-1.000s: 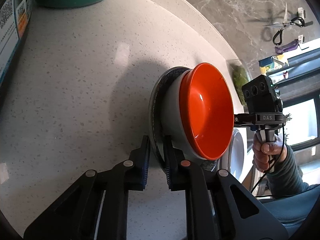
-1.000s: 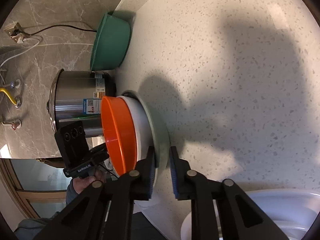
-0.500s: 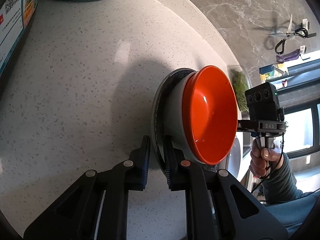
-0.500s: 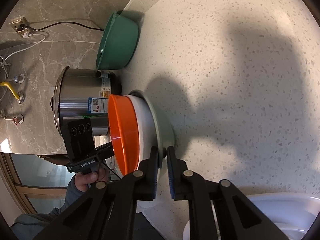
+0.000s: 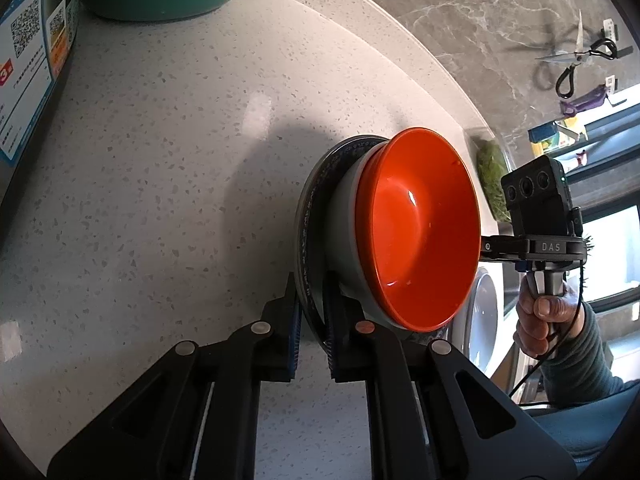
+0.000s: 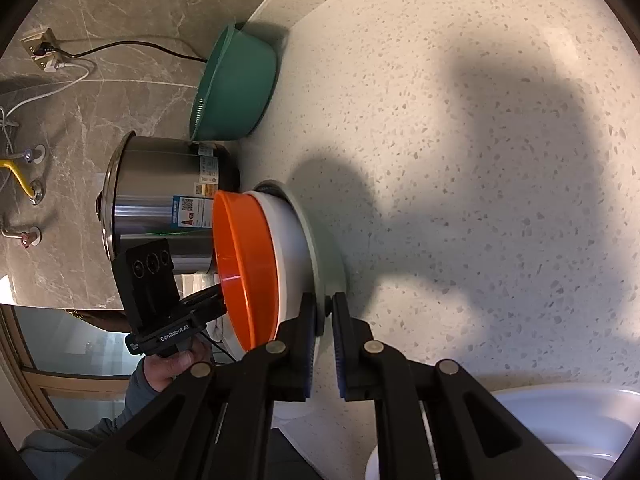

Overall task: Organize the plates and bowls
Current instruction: 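Lift the bowl stack with both grippers and carry it over the white plates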

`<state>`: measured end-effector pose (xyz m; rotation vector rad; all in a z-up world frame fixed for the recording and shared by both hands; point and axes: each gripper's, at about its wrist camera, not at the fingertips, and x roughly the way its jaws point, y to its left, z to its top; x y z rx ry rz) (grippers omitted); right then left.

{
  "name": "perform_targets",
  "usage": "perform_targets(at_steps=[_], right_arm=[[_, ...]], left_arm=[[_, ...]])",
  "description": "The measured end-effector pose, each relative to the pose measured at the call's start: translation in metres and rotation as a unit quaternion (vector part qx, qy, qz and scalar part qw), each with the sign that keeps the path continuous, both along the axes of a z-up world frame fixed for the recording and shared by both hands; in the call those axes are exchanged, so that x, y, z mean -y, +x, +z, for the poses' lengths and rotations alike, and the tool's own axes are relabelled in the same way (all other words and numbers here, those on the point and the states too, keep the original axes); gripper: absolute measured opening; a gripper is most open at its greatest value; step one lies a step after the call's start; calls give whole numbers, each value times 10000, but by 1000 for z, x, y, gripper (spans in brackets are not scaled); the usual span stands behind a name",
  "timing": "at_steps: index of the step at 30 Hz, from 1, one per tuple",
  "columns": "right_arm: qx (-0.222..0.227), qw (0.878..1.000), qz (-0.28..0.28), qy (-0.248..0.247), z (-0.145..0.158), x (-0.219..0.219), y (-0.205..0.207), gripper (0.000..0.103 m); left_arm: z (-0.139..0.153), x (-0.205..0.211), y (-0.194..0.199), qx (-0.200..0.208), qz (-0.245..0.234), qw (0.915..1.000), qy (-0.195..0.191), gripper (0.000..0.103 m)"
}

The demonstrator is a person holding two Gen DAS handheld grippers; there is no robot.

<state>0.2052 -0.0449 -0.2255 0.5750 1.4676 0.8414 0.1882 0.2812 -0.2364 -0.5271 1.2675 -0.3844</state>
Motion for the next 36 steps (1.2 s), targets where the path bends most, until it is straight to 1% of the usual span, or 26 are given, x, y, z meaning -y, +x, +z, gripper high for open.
perform_targets(at_steps=[5,8,10,14,20,24,28,32,36], right_arm=[[2,10000,-4,18,0,1,1,11],[30,10000,-29,30,4,2,0,11],[63,10000,-49,52,9,3,-1,11],[145,9998,-93,70,22,7,-4,11],[278,9993,-217,88,43,17,-13,11],[382,9987,-328,120,60,27,-20,11],[484,9976,-482,116,79,43,-32,12],[530,9962,-688,103,91,65,-47,12],[567,9939,-948,54,100,93,-67,12]], left_arm=[[4,0,0,-7,46,10000,7,8],[7,-1,2,-13,92,9999,-43,8],[12,0,2,2,78,10000,-9,8],[28,4,2,95,31,9999,31,8],[60,13,4,282,-100,9995,85,8],[81,26,2,379,-292,9988,134,8],[99,43,-4,454,-479,9978,82,8],[111,68,-10,515,-715,9961,57,8],[120,100,-21,537,-1039,9931,-2,8]])
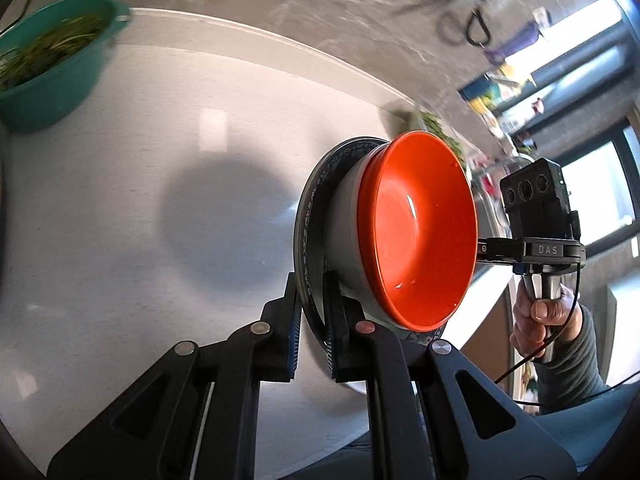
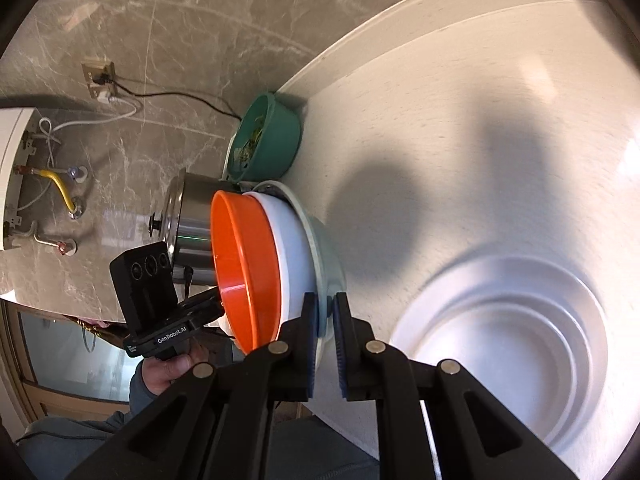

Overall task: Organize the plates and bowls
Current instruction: 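Lift the bowl stack with both grippers and carry it over the white plates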

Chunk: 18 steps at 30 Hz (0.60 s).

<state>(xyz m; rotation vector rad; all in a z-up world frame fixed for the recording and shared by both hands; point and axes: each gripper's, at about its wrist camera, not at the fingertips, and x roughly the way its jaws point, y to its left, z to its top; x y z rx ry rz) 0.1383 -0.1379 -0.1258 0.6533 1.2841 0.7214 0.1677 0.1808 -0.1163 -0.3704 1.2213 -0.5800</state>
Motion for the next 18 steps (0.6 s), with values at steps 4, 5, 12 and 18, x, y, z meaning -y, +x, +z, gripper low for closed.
perform_targets(at_steps=[4,5,12,18], right_arm=[[-15,9996,-289,-30,2,26,-19,12],[-23,9993,-381,-32,1,35,-25,12],[-224,9960,-865,-49,-21,82,-60,12],[-398,9931,-1104,-68,-42,105,-80,12]], left_arm=[[-1,32,-9,-35,-290,9996,-21,8],[-2,40,-12,-48,-361,9993,-16,8],[-24,86,-25,-198,-759,9969,91,8],[-43,117,-33,-310,-925,9950,203,8]])
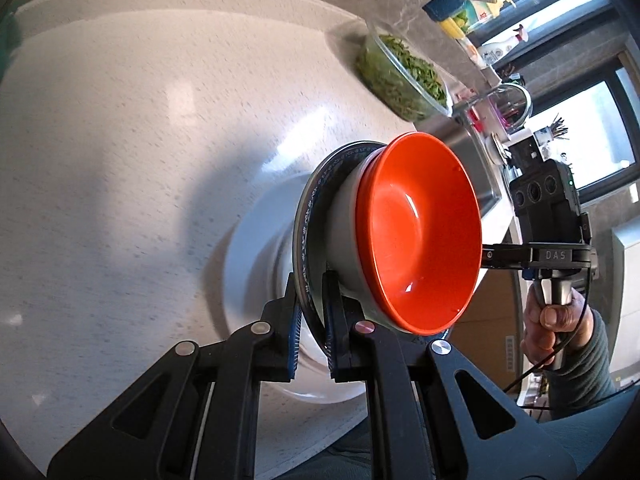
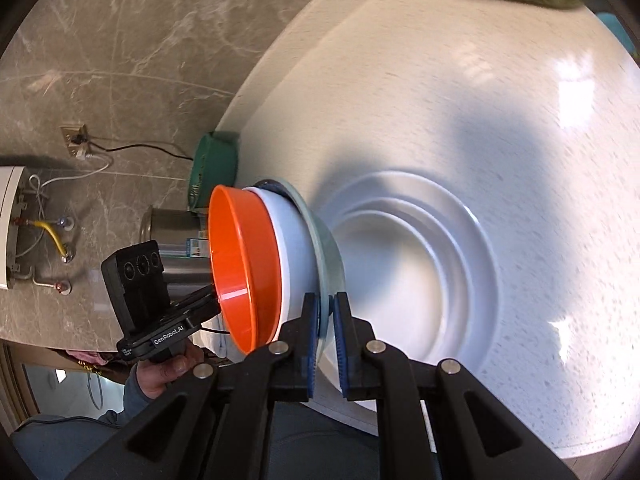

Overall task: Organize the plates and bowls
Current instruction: 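Lift the bowl stack with both grippers and carry it over the white plates, then lower the bowl stack onto the white plates and open both grippers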

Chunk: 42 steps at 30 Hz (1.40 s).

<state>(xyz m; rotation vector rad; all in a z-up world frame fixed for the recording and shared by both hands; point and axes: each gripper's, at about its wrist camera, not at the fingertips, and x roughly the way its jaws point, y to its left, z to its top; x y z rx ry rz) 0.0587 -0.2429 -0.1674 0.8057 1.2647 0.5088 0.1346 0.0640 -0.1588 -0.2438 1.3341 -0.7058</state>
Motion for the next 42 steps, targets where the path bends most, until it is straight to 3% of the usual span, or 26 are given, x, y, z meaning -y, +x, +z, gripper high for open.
perform_targets(at_steps=[8,27,39,42], right_arm=[[-217,9997,-125,70,-23,16,-14,12],[-372,9990,-238,-41,-43,19,-22,12],[-302,9991,-294,-50,-47,16,-23,13],[-300,9989,-329,-152,-46,15,-26,20]], left_arm=[[-18,32,8,-74,-111,9998,131,8],[-58,54,12,-224,-231,9991,290,8],[-61,54,14,-51,-120,9995,277,10],[-54,49,12,80,-34,9996,272,10]])
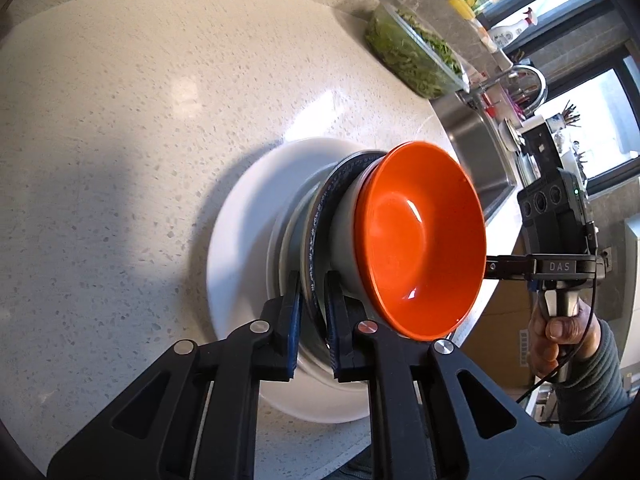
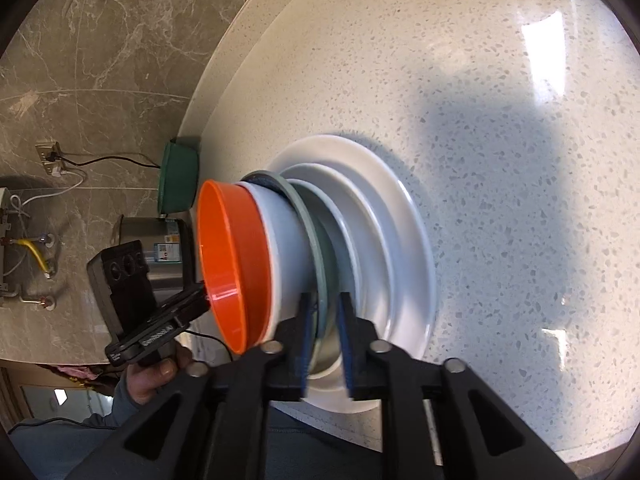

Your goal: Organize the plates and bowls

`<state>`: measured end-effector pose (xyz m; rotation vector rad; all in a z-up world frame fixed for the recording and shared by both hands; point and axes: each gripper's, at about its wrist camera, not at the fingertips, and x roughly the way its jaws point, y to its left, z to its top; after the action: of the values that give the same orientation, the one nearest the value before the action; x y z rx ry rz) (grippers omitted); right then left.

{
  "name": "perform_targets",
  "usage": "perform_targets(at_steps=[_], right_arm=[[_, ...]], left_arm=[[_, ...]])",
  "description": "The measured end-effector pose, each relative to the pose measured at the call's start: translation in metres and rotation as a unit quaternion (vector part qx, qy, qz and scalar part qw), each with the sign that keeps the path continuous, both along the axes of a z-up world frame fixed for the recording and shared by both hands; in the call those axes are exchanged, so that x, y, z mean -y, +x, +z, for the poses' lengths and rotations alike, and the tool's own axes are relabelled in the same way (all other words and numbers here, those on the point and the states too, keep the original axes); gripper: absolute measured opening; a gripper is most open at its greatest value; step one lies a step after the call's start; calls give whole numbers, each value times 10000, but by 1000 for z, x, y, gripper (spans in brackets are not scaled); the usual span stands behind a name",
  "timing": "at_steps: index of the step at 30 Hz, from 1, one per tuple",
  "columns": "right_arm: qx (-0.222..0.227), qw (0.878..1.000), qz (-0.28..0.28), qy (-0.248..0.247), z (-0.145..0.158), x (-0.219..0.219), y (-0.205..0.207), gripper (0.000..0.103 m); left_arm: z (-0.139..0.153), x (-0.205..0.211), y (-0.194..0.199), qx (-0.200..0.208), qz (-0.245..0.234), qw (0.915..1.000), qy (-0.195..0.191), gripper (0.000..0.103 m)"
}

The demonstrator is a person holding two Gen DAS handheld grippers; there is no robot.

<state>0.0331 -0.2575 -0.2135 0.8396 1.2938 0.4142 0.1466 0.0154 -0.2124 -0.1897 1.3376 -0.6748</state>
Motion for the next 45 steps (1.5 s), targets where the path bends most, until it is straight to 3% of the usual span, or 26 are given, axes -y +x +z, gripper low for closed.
perform_targets(at_steps=[1,2,3,4,5,7,10,12,16,20,25,29,32,36,39,45], right_arm=[[16,10000,-37,4,1,0,-2,24],[37,10000,-76,5,3,0,-4,28],[66,9999,-133,-53,7,2,-6,45],[85,9996,-185,-171,10,4,-8,62],[113,9992,-271,-254,15,7,-11,67],[173,9987,-411,-230,20,14,-17,86],[292,9975,-547,-326,32,18,-27,94],[344,9965,-621,-437,40,17,-33,103],[596,9919,-884,-692,62,15,-46,103],[948,9857,-790,-1146,86,2,-53,103],[1336,9762,-301,-1682,104,-19,-53,103],[1566,9668,-83,-2017,111,-27,-57,103],[1685,9565,-47,-2381,116,-32,-63,103],[1685,9494,-18,-2652,119,-37,-69,103],[1736,9444,-69,-2793,127,-43,-73,103],[1934,9299,-295,-3114,144,-56,-83,103]], left_arm=[[3,-1,-1,79,29,10000,33,16],[7,-4,-1,196,90,9995,215,39],[10,-8,-2,311,184,9982,483,55],[12,-12,-1,361,273,9978,494,83],[17,-22,-1,345,415,9983,223,103],[25,-32,-2,407,557,9976,32,103],[46,-37,-7,746,568,9956,91,103],[58,-37,-13,1018,560,9926,347,103],[77,-37,-23,1504,637,9829,849,103],[90,-31,-35,1661,1007,9712,1379,103],[108,-18,-50,1797,1486,9613,1471,103],[116,-17,-67,1528,1948,9635,1014,103],[113,-2,-79,1316,2045,9602,1370,102],[110,8,-101,1182,2070,9621,1326,102],[107,16,-112,1122,1991,9614,1532,102],[114,19,-113,1120,1759,9681,1386,103]])
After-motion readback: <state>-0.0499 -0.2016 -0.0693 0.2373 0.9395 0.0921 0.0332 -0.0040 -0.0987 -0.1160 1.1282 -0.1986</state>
